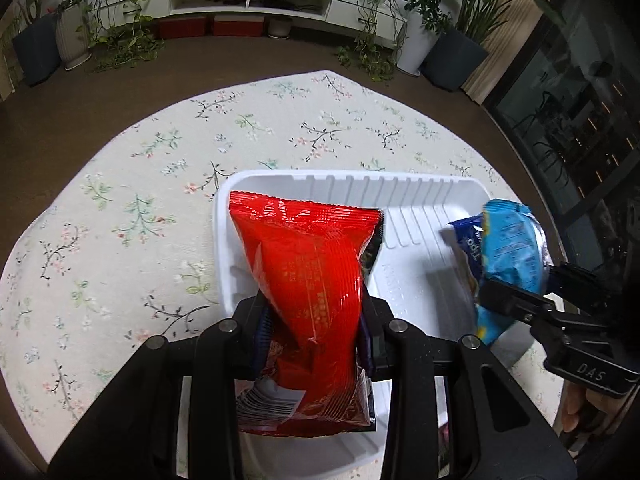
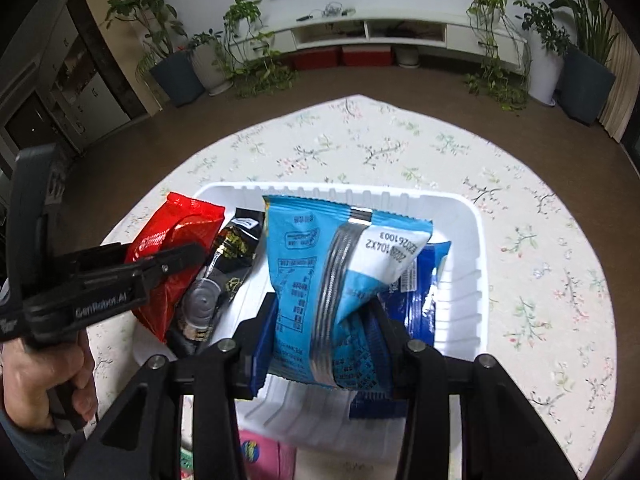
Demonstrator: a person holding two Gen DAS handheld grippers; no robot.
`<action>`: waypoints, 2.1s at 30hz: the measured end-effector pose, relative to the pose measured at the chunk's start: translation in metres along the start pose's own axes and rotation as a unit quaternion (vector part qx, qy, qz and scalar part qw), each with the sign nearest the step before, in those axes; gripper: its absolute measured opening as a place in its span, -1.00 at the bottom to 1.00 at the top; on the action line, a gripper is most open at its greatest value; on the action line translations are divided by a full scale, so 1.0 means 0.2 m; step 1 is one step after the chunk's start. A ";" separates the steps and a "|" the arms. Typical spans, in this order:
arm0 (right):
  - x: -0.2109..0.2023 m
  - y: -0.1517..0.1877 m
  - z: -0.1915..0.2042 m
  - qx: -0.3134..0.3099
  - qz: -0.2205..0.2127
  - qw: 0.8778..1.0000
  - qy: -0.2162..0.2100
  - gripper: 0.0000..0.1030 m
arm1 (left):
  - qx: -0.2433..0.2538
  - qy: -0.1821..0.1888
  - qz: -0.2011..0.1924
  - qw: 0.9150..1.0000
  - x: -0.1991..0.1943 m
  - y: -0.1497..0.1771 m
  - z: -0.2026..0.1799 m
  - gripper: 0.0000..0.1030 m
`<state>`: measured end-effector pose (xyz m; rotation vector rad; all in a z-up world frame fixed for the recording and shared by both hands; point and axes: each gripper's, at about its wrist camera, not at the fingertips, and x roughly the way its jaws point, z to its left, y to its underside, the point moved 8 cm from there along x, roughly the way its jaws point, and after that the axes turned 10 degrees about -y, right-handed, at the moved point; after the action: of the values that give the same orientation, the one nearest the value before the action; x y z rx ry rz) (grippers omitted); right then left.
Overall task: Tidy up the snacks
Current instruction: 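Place the red bag in the tray with the left tool while the right tool places the light-blue packet, then move both tools back toward the remaining snack pile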
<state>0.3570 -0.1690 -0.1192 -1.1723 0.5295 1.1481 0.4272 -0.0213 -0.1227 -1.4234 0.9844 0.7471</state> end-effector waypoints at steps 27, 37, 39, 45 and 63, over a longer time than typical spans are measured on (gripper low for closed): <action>0.18 0.12 -0.02 -0.018 0.031 0.999 0.039 0.10 | 0.002 0.028 -0.005 1.000 0.08 0.08 -0.04 0.16; 0.07 0.09 0.01 -0.006 0.002 0.999 0.042 0.42 | 0.008 0.035 -0.017 0.999 -0.05 0.10 -0.05 0.52; 0.02 0.08 0.03 -0.011 -0.009 0.999 0.040 0.45 | 0.009 0.036 -0.023 0.999 -0.11 0.10 -0.05 0.64; -0.24 0.05 0.10 -0.022 -0.072 0.997 0.020 0.92 | 0.002 0.034 -0.061 0.998 -0.35 0.16 -0.02 0.99; -0.78 0.75 0.26 0.022 -0.146 0.987 -0.060 0.97 | -0.028 -0.009 -0.099 0.995 -0.89 1.13 0.02 0.99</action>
<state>0.1510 -0.1932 -0.0371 -1.0931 0.2778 0.9417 0.1482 0.0177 -0.0658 -1.5348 0.7995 0.6445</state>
